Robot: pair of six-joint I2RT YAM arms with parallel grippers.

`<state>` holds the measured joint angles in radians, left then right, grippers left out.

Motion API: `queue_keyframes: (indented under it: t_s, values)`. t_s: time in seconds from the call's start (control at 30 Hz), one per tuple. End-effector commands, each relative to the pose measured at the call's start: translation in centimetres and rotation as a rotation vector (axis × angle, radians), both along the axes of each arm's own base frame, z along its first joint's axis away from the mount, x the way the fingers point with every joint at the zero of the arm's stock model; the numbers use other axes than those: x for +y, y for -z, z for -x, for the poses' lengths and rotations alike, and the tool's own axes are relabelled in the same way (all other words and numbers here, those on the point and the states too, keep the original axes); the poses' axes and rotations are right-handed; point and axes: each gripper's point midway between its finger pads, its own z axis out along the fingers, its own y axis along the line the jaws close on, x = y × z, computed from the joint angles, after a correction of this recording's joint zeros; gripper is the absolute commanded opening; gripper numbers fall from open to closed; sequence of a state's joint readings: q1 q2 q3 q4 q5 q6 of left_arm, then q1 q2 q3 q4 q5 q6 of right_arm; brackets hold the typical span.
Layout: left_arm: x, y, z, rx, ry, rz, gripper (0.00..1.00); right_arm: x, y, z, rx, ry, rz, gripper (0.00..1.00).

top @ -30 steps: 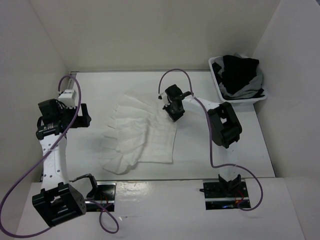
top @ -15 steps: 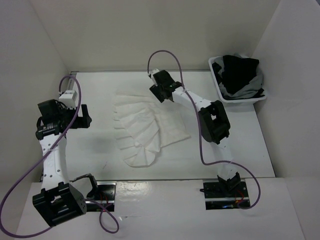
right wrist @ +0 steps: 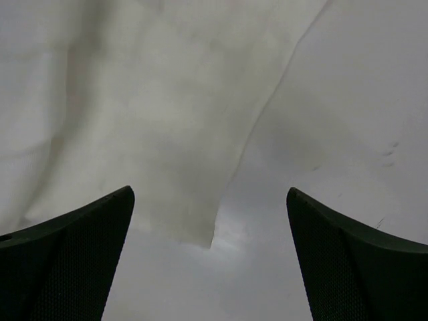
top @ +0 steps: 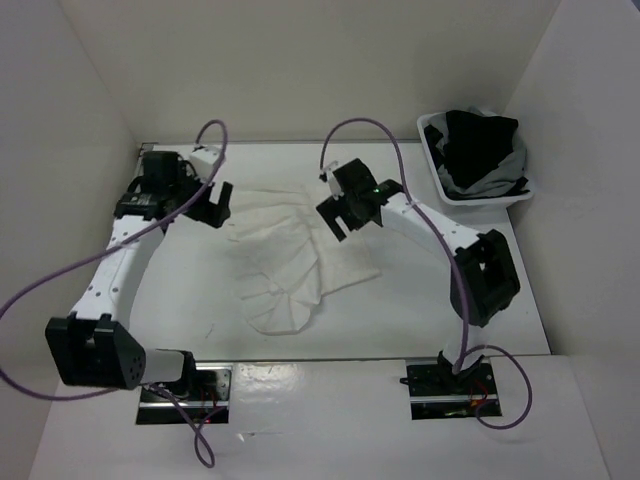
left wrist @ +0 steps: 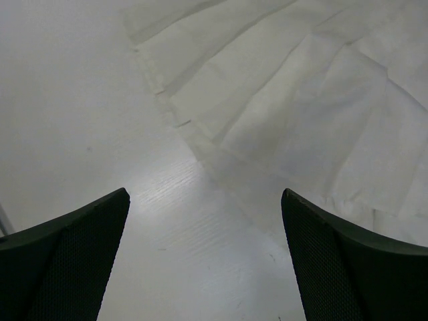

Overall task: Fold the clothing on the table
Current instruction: Flatten the skirt out

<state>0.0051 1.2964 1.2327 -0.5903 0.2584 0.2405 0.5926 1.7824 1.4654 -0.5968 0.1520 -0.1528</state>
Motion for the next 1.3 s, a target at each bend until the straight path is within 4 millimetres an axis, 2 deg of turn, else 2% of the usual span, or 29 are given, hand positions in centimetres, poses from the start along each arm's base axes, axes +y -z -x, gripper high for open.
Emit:
queue_keyframes:
  t_s: [0.0,0.03,0.1,0.17,0.23,0.27,0.37,0.4,0.43,0.53,0.57,0.63,0.77,0.83,1.0,1.03,1.07,1.17,1.27]
  values:
    - [-3.0,2.4,-2.8,0.035,0.08,-0.118,1.0,-2.5,2.1,6.3,0.149,-0.051,0.021,0.98]
    - [-5.1,3.2,-2.9,0.047,0.134,-0.121,0.99,-2.8,2.4,7.2,0.168,-0.059,0.019,0.98]
    - [-7.5,4.5,-4.0,0.045,0.186,-0.123,0.97,-3.9,2.8,9.0,0.2,-0.084,0.041,0.98]
    - [-8.7,6.6,-4.6,0.069,0.211,-0.127,0.94,-4.6,3.2,10.2,0.218,-0.103,0.054,0.98]
    - [-9.7,8.0,-4.7,0.097,0.227,-0.126,0.91,-5.2,3.4,10.6,0.212,-0.115,0.076,0.98]
    - [-9.7,9.4,-4.8,0.131,0.229,-0.132,0.86,-5.6,3.7,11.0,0.218,-0.125,0.087,0.98]
    - [-10.9,10.7,-4.9,0.16,0.258,-0.132,0.82,-6.1,3.9,11.5,0.226,-0.119,0.102,0.98]
    - [-10.7,10.7,-5.0,0.159,0.251,-0.14,0.81,-6.2,3.9,11.4,0.232,-0.117,0.092,0.98]
    - [-11.1,11.8,-4.8,0.185,0.261,-0.146,0.79,-6.2,3.9,11.4,0.232,-0.117,0.092,0.98]
    - [-11.6,13.3,-4.9,0.215,0.269,-0.168,0.79,-6.1,4.3,11.5,0.245,-0.129,0.096,0.98]
    - [-11.7,12.9,-5.1,0.206,0.268,-0.166,0.79,-6.1,4.6,11.5,0.254,-0.129,0.101,0.98]
    - [-12.1,14.1,-4.9,0.236,0.272,-0.167,0.79,-5.9,5.0,11.7,0.27,-0.134,0.098,0.98]
    - [-13.3,14.5,-4.3,0.251,0.3,-0.149,0.79,-5.7,6.1,11.7,0.3,-0.13,0.101,0.98]
    - [-13.5,15.8,-3.7,0.285,0.303,-0.152,0.79,-5.5,6.4,11.6,0.307,-0.135,0.095,0.98]
    - [-13.2,17.2,-2.2,0.356,0.306,-0.152,0.64,-5.0,7.8,11.9,0.356,-0.127,0.083,0.98]
    - [-13.2,16.8,-2.3,0.347,0.306,-0.15,0.59,-4.9,8.3,12.1,0.375,-0.122,0.08,0.98]
    - [-13.1,17.2,-1.9,0.359,0.306,-0.153,0.56,-4.9,8.8,12.2,0.385,-0.122,0.085,0.98]
    - [-12.6,16.2,-1.7,0.345,0.296,-0.148,0.49,-5.1,9.7,12.1,0.397,-0.106,0.1,0.98]
    - [-12.2,16.6,-1.2,0.368,0.286,-0.138,0.46,-5.0,10.5,11.8,0.409,-0.085,0.107,0.95]
